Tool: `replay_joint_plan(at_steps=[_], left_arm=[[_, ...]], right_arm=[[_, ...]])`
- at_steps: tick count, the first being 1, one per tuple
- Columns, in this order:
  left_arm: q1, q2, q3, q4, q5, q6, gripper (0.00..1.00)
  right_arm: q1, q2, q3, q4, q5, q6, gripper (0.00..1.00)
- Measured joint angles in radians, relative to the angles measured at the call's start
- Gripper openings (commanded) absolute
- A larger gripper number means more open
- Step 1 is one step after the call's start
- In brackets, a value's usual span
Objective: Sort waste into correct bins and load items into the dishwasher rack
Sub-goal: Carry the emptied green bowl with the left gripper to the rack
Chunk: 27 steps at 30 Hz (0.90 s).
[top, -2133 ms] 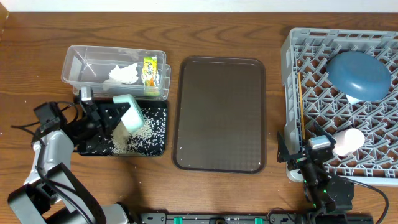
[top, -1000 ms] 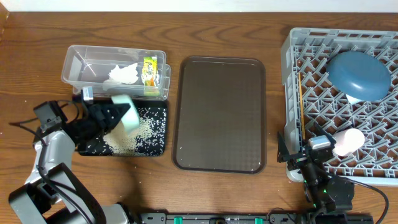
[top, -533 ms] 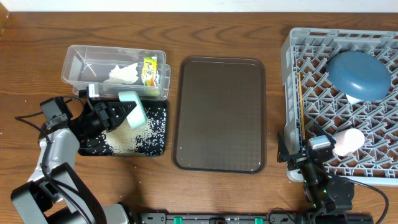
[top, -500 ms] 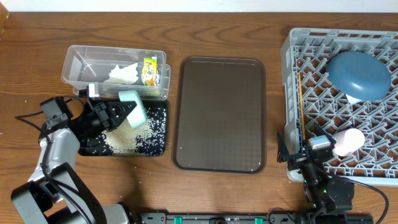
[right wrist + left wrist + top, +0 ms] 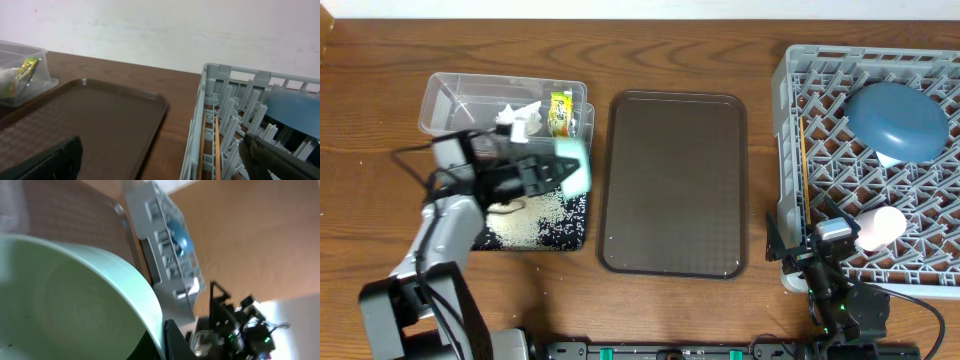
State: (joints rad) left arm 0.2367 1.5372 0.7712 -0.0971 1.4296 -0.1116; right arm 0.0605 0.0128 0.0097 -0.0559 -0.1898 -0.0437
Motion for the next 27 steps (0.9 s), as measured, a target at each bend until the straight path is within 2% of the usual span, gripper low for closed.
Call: replay_joint_plan(at_steps=[3, 5, 8, 9, 15, 19, 27], left_arm=[[-0.086, 0.0, -0.002, 0.261, -0.021, -0.129, 0.06], [-0.15, 0.0, 0.001, 0.496, -0.05, -0.257, 0.06], [-0.251, 0.0, 0.01, 0.743, -0.13, -0.431, 0.06], [-0.282, -0.002, 0.011, 0.78, -0.163, -0.472, 0.06], [-0.478, 0.0, 0.011, 0.827, -0.406, -0.65, 0.06], [-0.58, 0.04, 0.035, 0.909, -0.503, -0.719, 0.06], [-0.727, 0.245, 0.315, 0.925, -0.577, -0.836, 0.06]], right_arm=[[0.0, 0.0, 0.0, 0.0, 0.0, 0.0, 0.99], [0.0, 0.0, 0.0, 0.0, 0.0, 0.0, 0.99], [0.0, 0.0, 0.0, 0.0, 0.0, 0.0, 0.99], [0.0, 0.0, 0.0, 0.0, 0.0, 0.0, 0.99], [0.0, 0.0, 0.0, 0.0, 0.0, 0.0, 0.99], [0.0, 0.0, 0.0, 0.0, 0.0, 0.0, 0.99], [0.0, 0.0, 0.0, 0.0, 0.0, 0.0, 0.99]])
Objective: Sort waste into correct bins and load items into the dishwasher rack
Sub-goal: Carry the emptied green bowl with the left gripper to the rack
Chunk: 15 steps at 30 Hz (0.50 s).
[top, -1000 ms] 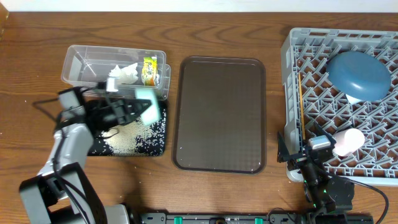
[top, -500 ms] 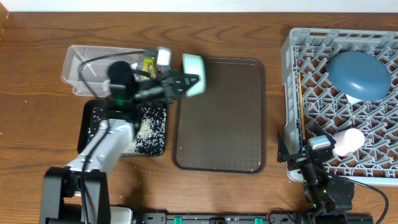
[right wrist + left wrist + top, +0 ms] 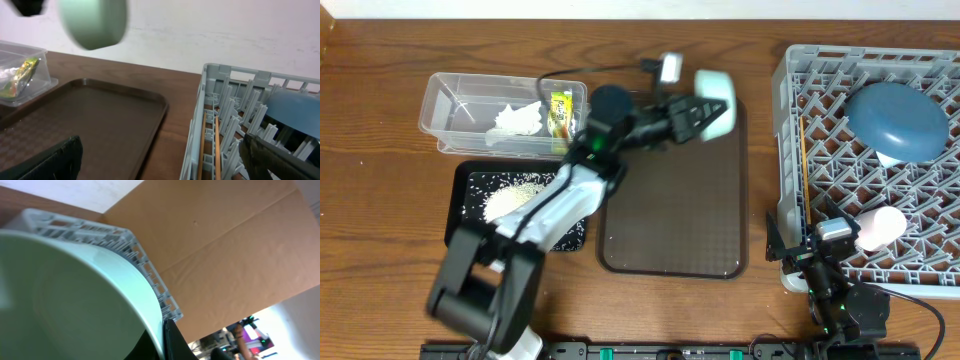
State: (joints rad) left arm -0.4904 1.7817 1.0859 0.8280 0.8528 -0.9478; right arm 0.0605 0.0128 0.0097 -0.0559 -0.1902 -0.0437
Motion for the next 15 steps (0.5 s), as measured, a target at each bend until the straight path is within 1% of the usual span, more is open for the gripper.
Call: replay_joint_plan(at_steps=[9, 15], left_arm=[[-0.125, 0.282, 0.313, 0.002, -0.022, -0.134, 0.06], [-0.208, 0.375, 0.425, -0.001, -0.027, -0.163, 0.06]], right_arm=[[0.0, 0.0, 0.0, 0.0, 0.0, 0.0, 0.99], [0.0, 0.0, 0.0, 0.0, 0.0, 0.0, 0.99]])
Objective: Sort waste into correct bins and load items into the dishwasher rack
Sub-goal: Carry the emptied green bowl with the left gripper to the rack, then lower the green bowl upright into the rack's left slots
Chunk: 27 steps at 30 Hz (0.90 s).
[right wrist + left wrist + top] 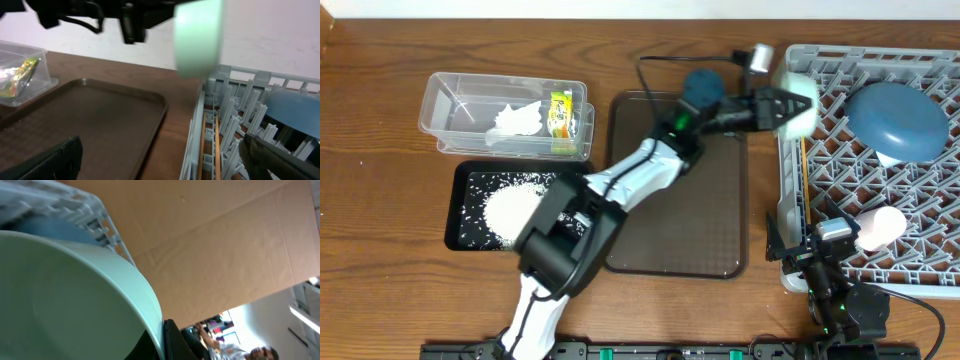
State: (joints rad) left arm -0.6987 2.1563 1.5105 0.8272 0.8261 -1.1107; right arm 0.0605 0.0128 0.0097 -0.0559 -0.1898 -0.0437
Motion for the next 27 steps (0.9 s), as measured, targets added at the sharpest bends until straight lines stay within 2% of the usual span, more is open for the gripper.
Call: replay_joint_plan(at_steps=[18, 27], left_arm=[[-0.191, 0.014, 0.033, -0.025, -0.095, 0.01, 0.06], [-0.195, 0.017, 0.035, -0.098, -0.157, 0.016, 0.06]], right_arm=[[0.0, 0.0, 0.0, 0.0, 0.0, 0.0, 0.99], [0.0, 0.0, 0.0, 0.0, 0.0, 0.0, 0.99]])
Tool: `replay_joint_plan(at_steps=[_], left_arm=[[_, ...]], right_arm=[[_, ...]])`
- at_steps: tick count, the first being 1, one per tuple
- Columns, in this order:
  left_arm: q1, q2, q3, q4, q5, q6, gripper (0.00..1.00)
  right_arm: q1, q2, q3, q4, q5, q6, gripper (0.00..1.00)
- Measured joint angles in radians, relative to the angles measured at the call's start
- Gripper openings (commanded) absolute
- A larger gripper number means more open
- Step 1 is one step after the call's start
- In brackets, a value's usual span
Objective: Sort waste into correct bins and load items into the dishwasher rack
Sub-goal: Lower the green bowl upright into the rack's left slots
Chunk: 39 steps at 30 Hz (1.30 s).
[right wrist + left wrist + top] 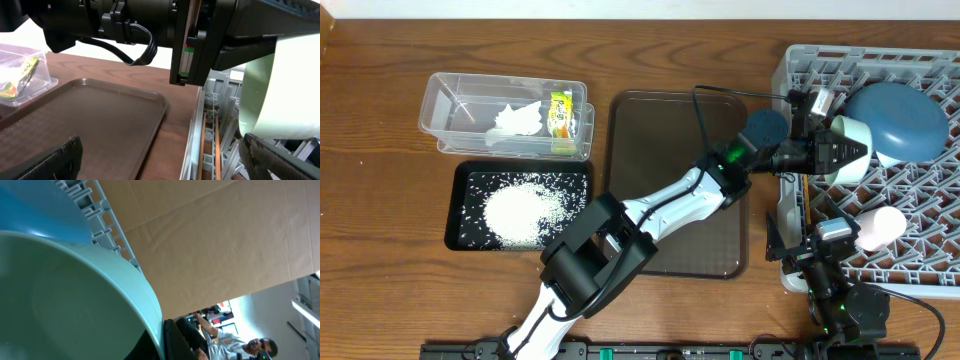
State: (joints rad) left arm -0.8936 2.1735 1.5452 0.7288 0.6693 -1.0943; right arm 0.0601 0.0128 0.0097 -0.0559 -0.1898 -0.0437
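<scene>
My left gripper (823, 151) is shut on the rim of a pale green bowl (847, 150), held on its side over the left part of the grey dishwasher rack (790, 70), next to the upturned blue bowl (898, 122). In the left wrist view the green bowl (65, 295) fills the frame, with the blue bowl (30, 205) behind it. The right wrist view shows the green bowl (275, 95) just above the rack's near wall. My right gripper (160, 170) rests open at the rack's front left corner, holding nothing.
A brown tray (675, 180) lies in the middle, under the outstretched left arm. At the left stand a clear bin (460, 105) holding wrappers and a black tray (465, 225) of rice. The rack also holds wooden chopsticks (803, 150) and a whitish cup (880, 225).
The left gripper has moved right and lower with the green bowl, from the rack's top left corner to beside the blue bowl inside the rack. The right arm has not moved.
The left gripper held the green bowl above the black tray of rice. It then had it over the brown tray's far edge, later at the rack's top left corner, and now inside the rack beside the blue bowl. The right gripper stayed open and still.
</scene>
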Motion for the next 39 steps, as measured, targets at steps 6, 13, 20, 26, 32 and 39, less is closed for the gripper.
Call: replay_joint_plan(at_steps=[6, 13, 20, 26, 32, 39], left_arm=[[0.002, 0.024, 0.002, 0.001, -0.018, 0.002, 0.06], [0.002, 0.067, 0.002, 0.0, -0.02, 0.002, 0.06], [0.004, 0.067, 0.002, 0.011, -0.018, -0.005, 0.06], [0.035, 0.067, 0.002, 0.012, -0.014, -0.007, 0.06], [0.088, 0.067, 0.002, 0.061, -0.014, -0.022, 0.07], [0.072, 0.067, 0.006, 0.177, -0.011, -0.059, 0.07]], right_arm=[[0.0, 0.0, 0.0, 0.0, 0.0, 0.0, 0.99], [0.0, 0.0, 0.0, 0.0, 0.0, 0.0, 0.99], [0.0, 0.0, 0.0, 0.0, 0.0, 0.0, 0.99], [0.0, 0.0, 0.0, 0.0, 0.0, 0.0, 0.99], [0.0, 0.0, 0.0, 0.0, 0.0, 0.0, 0.99], [0.0, 0.0, 0.0, 0.0, 0.0, 0.0, 0.99]])
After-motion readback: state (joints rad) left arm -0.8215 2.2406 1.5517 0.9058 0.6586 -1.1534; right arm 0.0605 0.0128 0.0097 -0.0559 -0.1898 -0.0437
